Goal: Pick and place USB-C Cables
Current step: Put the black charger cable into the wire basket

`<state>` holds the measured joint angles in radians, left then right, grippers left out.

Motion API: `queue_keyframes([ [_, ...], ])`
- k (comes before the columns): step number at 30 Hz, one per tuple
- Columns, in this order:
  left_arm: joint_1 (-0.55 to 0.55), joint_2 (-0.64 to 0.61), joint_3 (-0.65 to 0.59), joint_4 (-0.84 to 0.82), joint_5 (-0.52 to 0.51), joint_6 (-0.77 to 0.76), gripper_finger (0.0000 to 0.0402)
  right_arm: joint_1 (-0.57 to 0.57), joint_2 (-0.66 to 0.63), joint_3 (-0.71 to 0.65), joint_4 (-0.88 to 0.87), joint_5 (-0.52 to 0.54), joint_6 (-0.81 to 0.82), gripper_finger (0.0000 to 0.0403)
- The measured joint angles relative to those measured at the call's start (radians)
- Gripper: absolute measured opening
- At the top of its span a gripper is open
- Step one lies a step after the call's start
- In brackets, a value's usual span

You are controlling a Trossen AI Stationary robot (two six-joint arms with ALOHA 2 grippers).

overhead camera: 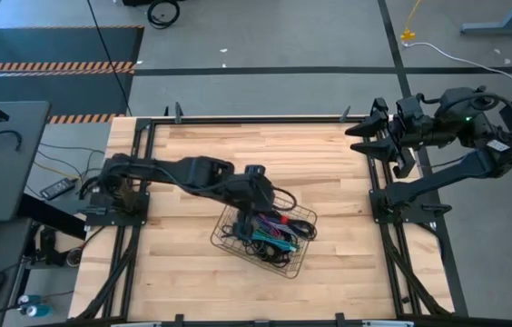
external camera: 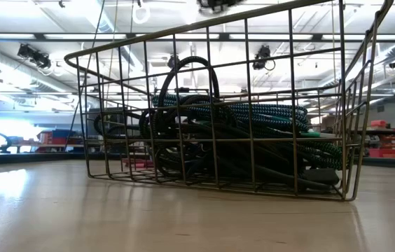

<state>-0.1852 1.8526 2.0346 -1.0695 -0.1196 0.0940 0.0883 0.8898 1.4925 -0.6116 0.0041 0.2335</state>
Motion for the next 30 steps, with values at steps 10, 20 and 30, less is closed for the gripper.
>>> queue_keyframes([
  [10, 0.022, 0.152, 0.0, -0.104, 0.009, -0.018, 0.0, 0.001, 0.0, 0.0, -0.054, -0.005, 0.008, 0.0195],
  [20, 0.074, 0.221, -0.007, -0.089, 0.031, -0.022, 0.0001, 0.001, 0.0, 0.0, -0.09, -0.012, 0.011, 0.0195],
  [30, 0.095, 0.226, -0.146, 0.021, 0.089, -0.022, 0.0001, 0.001, 0.0, 0.0, -0.096, -0.025, 0.011, 0.0195],
])
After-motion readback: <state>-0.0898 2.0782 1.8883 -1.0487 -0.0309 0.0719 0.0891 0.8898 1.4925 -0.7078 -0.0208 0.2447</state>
